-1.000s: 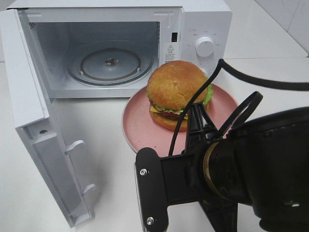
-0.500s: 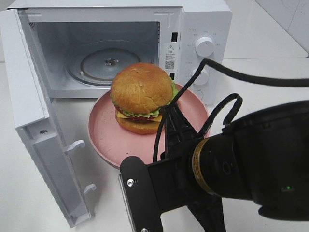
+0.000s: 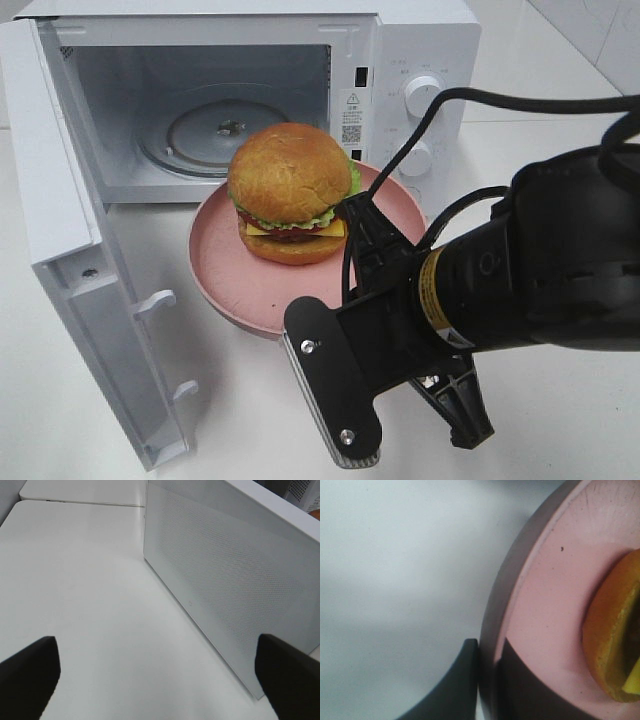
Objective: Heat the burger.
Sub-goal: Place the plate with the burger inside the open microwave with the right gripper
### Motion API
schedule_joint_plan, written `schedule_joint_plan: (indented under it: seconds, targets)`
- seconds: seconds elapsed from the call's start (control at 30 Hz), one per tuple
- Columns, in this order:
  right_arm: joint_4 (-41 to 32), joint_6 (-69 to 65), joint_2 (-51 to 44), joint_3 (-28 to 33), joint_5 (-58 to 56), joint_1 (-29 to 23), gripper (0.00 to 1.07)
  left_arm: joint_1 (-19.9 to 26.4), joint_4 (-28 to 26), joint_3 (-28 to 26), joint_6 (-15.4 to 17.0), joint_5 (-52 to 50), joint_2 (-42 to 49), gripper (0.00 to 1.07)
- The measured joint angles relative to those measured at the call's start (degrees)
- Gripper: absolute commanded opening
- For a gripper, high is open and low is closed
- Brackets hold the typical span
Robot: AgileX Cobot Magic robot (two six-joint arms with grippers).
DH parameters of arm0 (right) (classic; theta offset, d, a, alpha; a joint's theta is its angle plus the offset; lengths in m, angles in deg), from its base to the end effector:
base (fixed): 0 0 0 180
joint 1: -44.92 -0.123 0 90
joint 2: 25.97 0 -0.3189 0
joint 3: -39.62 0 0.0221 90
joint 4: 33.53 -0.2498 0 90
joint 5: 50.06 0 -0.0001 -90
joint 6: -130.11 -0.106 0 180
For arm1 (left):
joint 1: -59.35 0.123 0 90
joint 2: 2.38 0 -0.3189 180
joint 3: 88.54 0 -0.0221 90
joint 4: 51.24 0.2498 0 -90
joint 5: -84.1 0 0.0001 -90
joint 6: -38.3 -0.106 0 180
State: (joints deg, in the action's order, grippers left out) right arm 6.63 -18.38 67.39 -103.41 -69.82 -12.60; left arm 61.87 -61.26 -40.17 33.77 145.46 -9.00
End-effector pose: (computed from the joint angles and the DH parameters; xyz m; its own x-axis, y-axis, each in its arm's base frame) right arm 0.1708 0.2252 0.2111 0.5595 -0.8285 -0.0240 -0.6761 -0.4395 -0.5914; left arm -0.0300 -0.0175 0.2752 -0.4381 -0.0246 -0.8986 0.0913 0.9932 -0.0718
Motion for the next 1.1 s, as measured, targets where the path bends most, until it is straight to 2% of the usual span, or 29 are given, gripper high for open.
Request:
schedule_joint_plan:
  seconds: [0.53,0.67,0.93,1.0,1.1]
  targets:
    - [-18.6,29.2,0.0,0.0,1.6,7.6,0.0,0.0,0.0,0.0,0.0,0.0,0.0,0.98]
    - [-26.2,38.9,0.0,0.0,2.5,10.7,0.0,0.0,0.0,0.0,0.0,0.0,0.0,0.98]
    - [-32.1,46.1,0.0,0.0,2.8,13.6,0.0,0.0,0.0,0.0,0.0,0.0,0.0,0.98]
    - [-37.1,50.4,0.0,0.0,3.2,15.2,0.0,0.0,0.0,0.0,0.0,0.0,0.0,0.98]
    - [-40.5,54.1,0.0,0.0,3.5,15.8,0.0,0.0,0.0,0.0,0.0,0.0,0.0,0.98]
